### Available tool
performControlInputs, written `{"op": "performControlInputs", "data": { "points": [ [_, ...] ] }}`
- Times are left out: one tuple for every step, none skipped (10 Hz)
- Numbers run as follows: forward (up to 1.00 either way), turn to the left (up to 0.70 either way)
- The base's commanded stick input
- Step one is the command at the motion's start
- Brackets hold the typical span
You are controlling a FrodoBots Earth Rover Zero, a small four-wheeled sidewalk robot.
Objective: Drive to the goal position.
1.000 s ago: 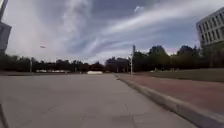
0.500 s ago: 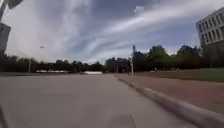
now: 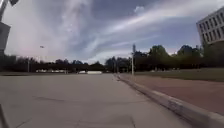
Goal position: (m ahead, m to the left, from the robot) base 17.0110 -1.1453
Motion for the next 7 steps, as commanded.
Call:
{"op": "performControlInputs", "data": {
  "points": [
    [1.00,0.00],
    [1.00,0.00],
    [1.00,0.00],
    [1.00,0.00],
    [1.00,0.00],
    [1.00,0.00],
    [1.00,0.00]
  ]
}}
